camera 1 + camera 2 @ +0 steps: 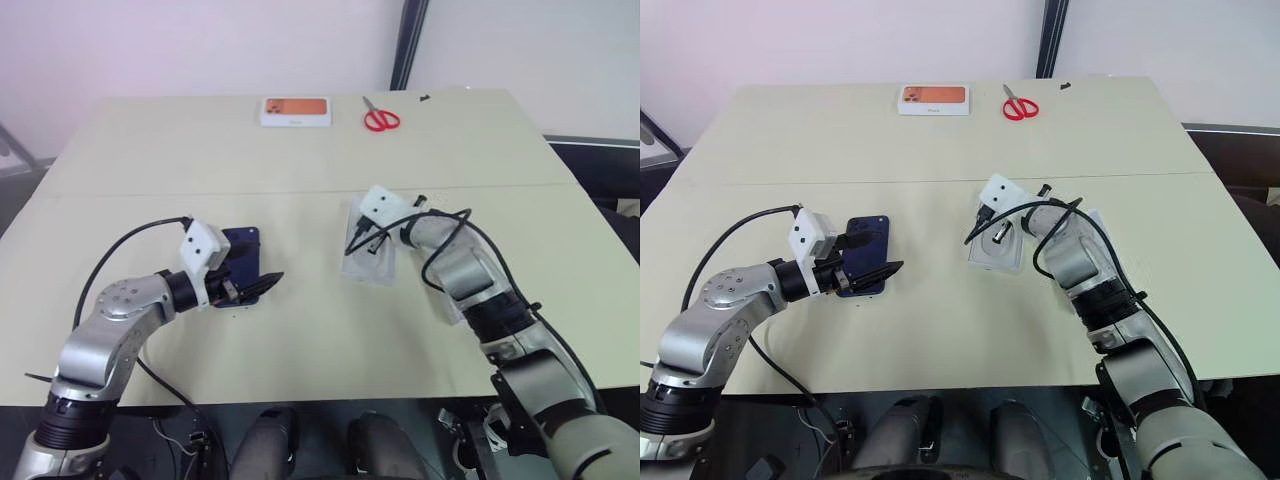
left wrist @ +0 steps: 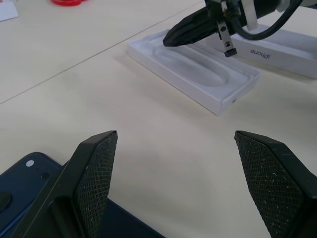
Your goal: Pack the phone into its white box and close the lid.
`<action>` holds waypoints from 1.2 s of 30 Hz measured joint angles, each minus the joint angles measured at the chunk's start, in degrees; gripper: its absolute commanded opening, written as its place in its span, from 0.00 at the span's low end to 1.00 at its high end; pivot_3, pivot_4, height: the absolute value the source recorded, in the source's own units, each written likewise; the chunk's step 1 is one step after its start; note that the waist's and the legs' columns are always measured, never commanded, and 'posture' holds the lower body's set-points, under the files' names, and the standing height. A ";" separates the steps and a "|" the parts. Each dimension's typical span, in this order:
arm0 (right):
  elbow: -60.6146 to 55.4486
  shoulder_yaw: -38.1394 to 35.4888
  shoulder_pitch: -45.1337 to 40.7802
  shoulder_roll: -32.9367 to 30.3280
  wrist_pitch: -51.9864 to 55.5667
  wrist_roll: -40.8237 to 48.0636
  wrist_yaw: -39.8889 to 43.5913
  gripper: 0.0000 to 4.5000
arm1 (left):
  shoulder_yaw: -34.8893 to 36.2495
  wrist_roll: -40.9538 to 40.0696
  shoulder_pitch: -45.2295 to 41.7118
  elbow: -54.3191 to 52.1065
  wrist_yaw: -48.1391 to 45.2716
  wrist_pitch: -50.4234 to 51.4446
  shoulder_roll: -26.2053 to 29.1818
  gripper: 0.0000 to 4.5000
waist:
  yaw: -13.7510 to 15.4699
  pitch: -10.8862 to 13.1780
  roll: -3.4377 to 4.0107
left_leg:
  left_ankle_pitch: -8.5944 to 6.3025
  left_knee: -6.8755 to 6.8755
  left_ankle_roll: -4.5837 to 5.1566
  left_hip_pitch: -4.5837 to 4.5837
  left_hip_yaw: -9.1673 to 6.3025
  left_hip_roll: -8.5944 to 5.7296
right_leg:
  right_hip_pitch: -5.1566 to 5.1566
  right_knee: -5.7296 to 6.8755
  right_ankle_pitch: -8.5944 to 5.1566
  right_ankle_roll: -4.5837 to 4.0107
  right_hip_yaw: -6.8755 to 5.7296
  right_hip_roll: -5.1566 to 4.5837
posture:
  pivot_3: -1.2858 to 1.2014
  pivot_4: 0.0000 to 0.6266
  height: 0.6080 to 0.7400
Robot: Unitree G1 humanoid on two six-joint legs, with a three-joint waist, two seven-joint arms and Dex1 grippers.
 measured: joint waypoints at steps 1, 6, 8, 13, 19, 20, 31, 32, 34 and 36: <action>-1.25 -1.12 0.54 -0.72 -0.46 1.51 1.73 0.01 | 0.14 -0.45 0.12 -0.37 0.01 0.30 0.02 0.89 | 0.06 0.00 0.00 | 0.00 0.00 0.01 0.00 0.00 0.00 | 0.01 -0.01 0.00 0.00 0.00 0.00 | 0.52 0.24 1.00; -9.71 -6.56 7.17 -9.56 -0.17 12.41 16.22 0.29 | 1.77 -2.73 2.08 -2.63 -0.77 1.18 0.90 0.89 | 0.18 0.00 0.00 | -0.12 0.02 0.20 0.03 -0.02 0.00 | 0.15 -0.14 0.00 0.00 -0.01 -0.02 | 0.52 0.24 1.00; -13.31 -7.21 11.52 -13.47 -0.47 15.16 21.13 0.50 | 1.73 -3.37 2.46 -3.96 -1.91 1.18 1.99 0.89 | 0.16 0.00 0.00 | -0.21 0.01 0.37 0.05 -0.03 0.01 | 0.16 -0.14 0.00 0.00 -0.01 -0.02 | 0.52 0.24 1.00; -18.78 -6.86 17.74 -15.63 -0.60 17.63 24.64 0.74 | 0.18 -2.64 3.73 -4.92 -5.04 0.45 4.64 0.89 | -0.22 0.02 0.11 | -0.23 -0.02 0.39 0.13 -0.02 0.04 | 0.19 -0.13 -0.01 -0.01 0.00 -0.01 | 0.52 0.24 1.00; -20.85 -4.56 18.40 -14.45 -0.45 17.13 22.56 0.74 | -1.67 0.02 3.75 -4.52 -6.34 -0.71 5.38 0.89 | 0.24 0.03 0.12 | -0.23 0.02 0.39 0.12 -0.02 0.03 | 0.25 -0.20 -0.01 -0.01 0.00 -0.02 | 0.52 0.24 1.00; -20.85 -4.13 18.41 -13.94 -0.43 17.05 22.10 0.74 | -1.99 0.36 3.74 -4.48 -6.44 -0.79 5.38 0.89 | 0.25 0.03 0.12 | -0.22 0.02 0.38 0.12 -0.02 0.03 | 0.25 -0.20 -0.01 -0.01 0.00 -0.02 | 0.52 0.24 1.00; -20.63 -1.37 18.45 -15.03 -5.62 13.01 21.36 0.01 | -1.96 0.87 3.67 -4.13 -6.40 -0.90 5.33 0.89 | 0.15 0.03 0.12 | -0.19 0.02 0.33 0.12 -0.02 0.03 | 0.24 -0.19 -0.01 -0.01 0.00 -0.02 | 0.52 0.24 1.00; -20.85 -1.21 18.52 -15.40 -6.33 12.81 21.88 0.01 | -1.86 0.87 3.68 -4.12 -6.25 -0.90 5.30 0.89 | 0.16 0.03 0.12 | -0.20 0.02 0.33 0.12 -0.02 0.03 | 0.24 -0.19 -0.01 -0.01 -0.01 -0.02 | 0.52 0.24 1.00; -21.46 -1.12 19.21 -16.10 -7.79 12.74 23.04 0.01 | -1.45 0.86 3.70 -3.93 -6.03 -0.90 5.22 0.89 | 0.18 0.03 0.12 | -0.20 0.02 0.34 0.12 -0.02 0.03 | 0.25 -0.19 -0.01 -0.01 -0.01 -0.02 | 0.52 0.24 1.00; -23.28 -0.79 20.19 -17.22 -8.70 12.81 24.62 0.01 | -0.80 0.83 3.71 -3.36 -5.83 -0.92 5.19 0.89 | 0.18 0.03 0.12 | -0.20 0.03 0.34 0.12 -0.02 0.03 | 0.25 -0.19 -0.01 -0.01 -0.01 -0.02 | 0.52 0.24 1.00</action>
